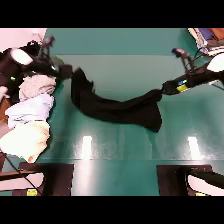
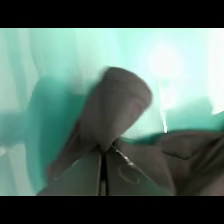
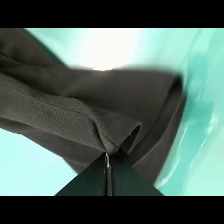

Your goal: Fold the shirts.

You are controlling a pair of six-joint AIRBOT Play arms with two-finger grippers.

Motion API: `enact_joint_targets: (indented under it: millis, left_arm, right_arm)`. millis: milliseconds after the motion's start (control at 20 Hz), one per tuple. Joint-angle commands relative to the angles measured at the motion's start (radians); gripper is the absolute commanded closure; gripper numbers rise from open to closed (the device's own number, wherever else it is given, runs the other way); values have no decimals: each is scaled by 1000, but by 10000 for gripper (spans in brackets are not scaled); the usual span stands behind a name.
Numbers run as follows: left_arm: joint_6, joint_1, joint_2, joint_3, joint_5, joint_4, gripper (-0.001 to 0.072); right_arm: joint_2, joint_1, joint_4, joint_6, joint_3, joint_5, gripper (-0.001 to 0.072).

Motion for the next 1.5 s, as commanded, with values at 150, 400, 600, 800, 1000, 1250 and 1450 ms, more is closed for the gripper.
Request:
enact_joint_targets:
  millis: [150,400,600,800,1000,1250,1450]
  left_arm:
    - [-29,1,344,233,-69,191,683]
    - [-69,1,598,343,-72,192,683]
    - [-109,1,666,494,-84,184,684]
    - [-135,1,649,512,-232,181,684]
    - [-156,1,557,367,-439,157,684]
    - [-122,1,384,81,-271,136,684]
    - [-78,1,117,19,-88,78,683]
  right_arm:
    - [179,-119,0,-1,276,-15,700]
    - [341,-264,0,-1,501,-12,700]
    - [412,-402,0,-1,623,12,700]
    - [396,-488,9,0,682,101,700]
    - [271,-408,8,53,682,258,700]
    - [-20,-293,-42,66,682,320,701]
    - [-269,-241,-183,78,682,304,700]
